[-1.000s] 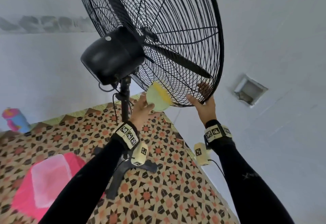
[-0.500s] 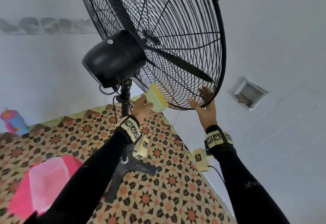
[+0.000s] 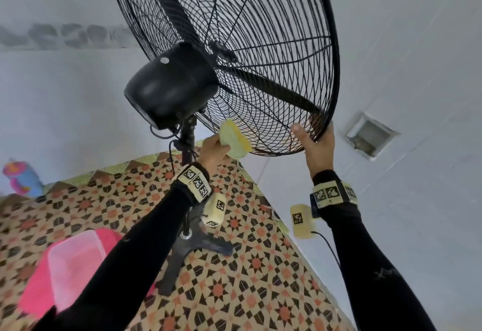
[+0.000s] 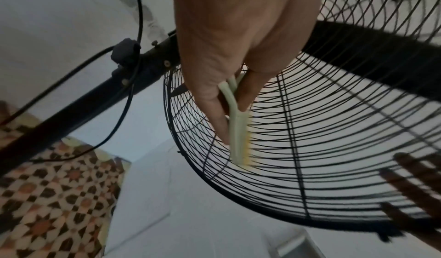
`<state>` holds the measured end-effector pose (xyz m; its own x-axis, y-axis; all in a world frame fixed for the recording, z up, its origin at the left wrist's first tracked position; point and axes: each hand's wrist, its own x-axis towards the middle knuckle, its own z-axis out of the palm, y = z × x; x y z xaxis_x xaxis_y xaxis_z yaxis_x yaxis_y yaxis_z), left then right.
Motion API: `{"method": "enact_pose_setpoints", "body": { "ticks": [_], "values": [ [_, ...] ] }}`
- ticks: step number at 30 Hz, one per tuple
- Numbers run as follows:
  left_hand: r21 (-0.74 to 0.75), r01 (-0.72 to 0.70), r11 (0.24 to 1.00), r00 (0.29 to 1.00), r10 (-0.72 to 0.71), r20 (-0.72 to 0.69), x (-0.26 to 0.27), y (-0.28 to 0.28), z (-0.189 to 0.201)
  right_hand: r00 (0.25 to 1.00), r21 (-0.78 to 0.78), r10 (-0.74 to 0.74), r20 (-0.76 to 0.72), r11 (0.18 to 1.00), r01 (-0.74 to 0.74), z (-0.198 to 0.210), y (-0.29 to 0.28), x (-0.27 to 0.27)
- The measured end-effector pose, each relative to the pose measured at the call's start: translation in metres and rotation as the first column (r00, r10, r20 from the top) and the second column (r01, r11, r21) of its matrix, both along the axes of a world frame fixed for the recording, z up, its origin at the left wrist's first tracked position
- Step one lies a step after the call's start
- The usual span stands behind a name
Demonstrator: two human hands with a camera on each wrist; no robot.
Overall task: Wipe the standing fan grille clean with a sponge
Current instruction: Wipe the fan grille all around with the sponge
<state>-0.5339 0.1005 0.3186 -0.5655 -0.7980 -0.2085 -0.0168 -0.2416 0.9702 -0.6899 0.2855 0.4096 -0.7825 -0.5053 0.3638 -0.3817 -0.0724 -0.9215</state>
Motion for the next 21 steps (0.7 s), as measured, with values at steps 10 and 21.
{"method": "enact_pose_setpoints", "body": {
  "ticks": [10, 21],
  "values": [
    [-0.058, -0.213, 0.975, 0.970, 0.218, 0.108, 0.003, -0.010, 0.001, 0.994, -0.123, -0.102, 0.027, 0.987, 0.105, -0.002, -0.008, 0.016],
    [-0.295, -0.162, 0.942, 0.968, 0.210, 0.136, 0.019, -0.004, 0.030, 0.986, -0.170, -0.167, 0.027, 0.971, 0.170, 0.003, -0.017, 0.025]
  ]
}}
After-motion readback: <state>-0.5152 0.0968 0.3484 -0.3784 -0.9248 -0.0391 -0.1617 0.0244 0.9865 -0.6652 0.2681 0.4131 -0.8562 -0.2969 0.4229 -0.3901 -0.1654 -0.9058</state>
